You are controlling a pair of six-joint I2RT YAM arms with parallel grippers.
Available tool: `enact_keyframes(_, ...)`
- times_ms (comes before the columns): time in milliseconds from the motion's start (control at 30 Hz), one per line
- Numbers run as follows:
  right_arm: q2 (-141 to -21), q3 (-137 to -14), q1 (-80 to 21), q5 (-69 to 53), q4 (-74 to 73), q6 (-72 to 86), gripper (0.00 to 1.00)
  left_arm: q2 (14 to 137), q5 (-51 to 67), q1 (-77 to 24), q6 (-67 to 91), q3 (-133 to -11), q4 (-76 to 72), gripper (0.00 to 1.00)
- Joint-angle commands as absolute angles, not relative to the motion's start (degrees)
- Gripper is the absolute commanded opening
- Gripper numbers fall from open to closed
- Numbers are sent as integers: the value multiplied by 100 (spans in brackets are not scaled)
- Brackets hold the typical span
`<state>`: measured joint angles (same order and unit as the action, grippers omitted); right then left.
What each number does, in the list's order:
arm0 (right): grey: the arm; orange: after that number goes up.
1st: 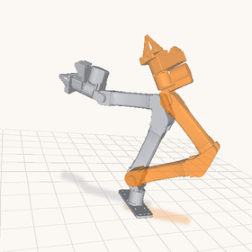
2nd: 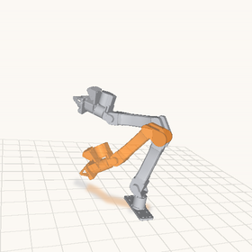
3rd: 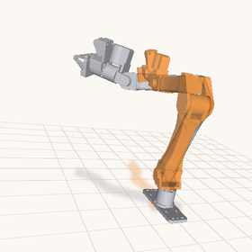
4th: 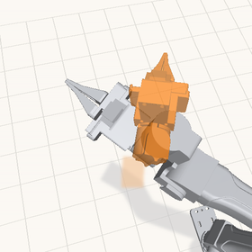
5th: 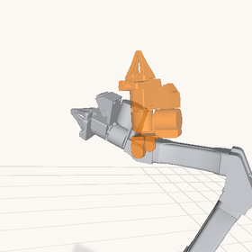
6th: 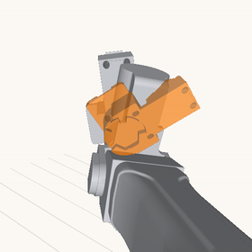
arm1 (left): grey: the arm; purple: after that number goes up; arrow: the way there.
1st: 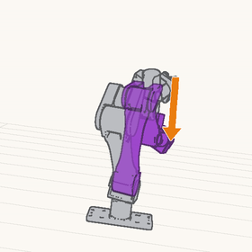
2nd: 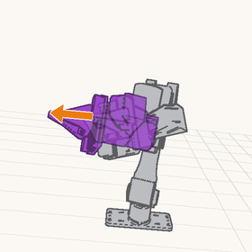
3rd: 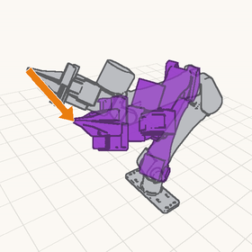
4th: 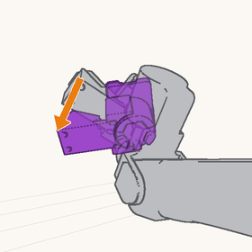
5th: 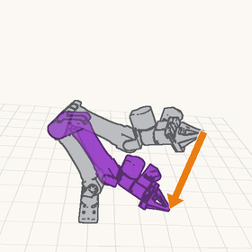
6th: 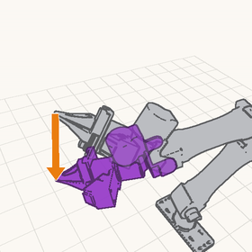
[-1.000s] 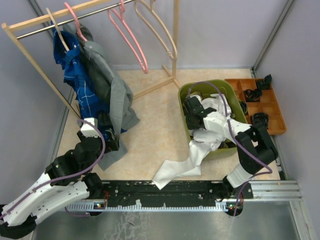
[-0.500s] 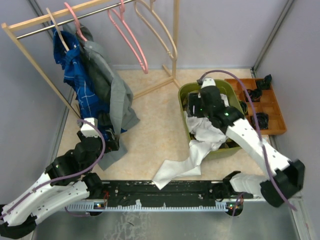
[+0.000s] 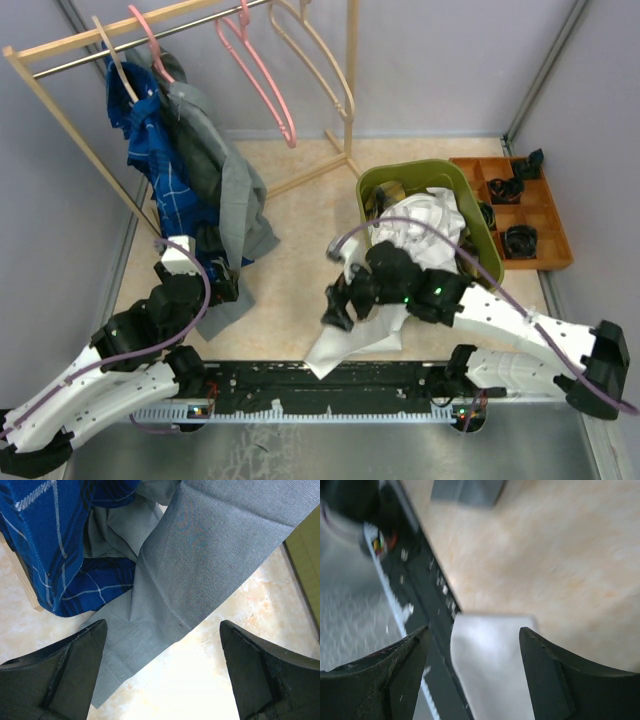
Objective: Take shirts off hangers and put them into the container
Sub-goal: Place the shirt in the bin.
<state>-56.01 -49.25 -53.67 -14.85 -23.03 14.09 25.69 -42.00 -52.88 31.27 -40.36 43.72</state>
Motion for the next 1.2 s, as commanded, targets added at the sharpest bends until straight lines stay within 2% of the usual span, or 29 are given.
enact_keyframes(0, -5827, -4351, -6371, -1567, -2074, 931, 73, 2480, -4227, -5257, 3103, -4128, 4291, 99)
enact_keyframes(167, -5893, -3670, -7076, -1535, -1301, 721, 75, 2481, -4228, -5256, 3113, -4124, 4298, 99)
enact_keyframes(267, -5992, -3490, -7440, -1323, -1109, 382, 80, 2501, -4219, -5257, 3103, -4131, 4298, 99)
enact_keyframes(467, -6726, -3552, -7642, -1115, -1227, 63, 85, 2541, -4217, -5258, 3108, -4130, 4297, 99)
enact_keyframes(633, -7427, -3862, -7799, -434, -1572, -135, 83, 2525, -4230, -5263, 3120, -4131, 4307, 99)
enact_keyframes(667, -7530, -3955, -7834, -116, -1683, -155, 80, 2515, -4232, -5257, 3124, -4129, 4307, 99)
enact_keyframes(700, -7562, -4084, -7839, 126, -1826, -117, 72, 2516, -4233, -5260, 3121, -4123, 4307, 99)
enact_keyframes(833, -7177, -4601, -7840, 562, -1946, 96, 5, 2550, -4240, -5264, 3131, -4131, 4307, 99)
enact_keyframes(867, -6965, -4602, -7840, 750, -1904, 114, 0, 2552, -4236, -5257, 3121, -4131, 4307, 99)
enact_keyframes(967, -6289, -4637, -7840, 1805, -2065, 256, 0, 2561, -4243, -5256, 3120, -4138, 4313, 99)
enact_keyframes(1167, -4744, -5151, -7840, 5068, -2690, 667, 0, 2532, -4225, -5258, 3110, -4130, 4298, 99)
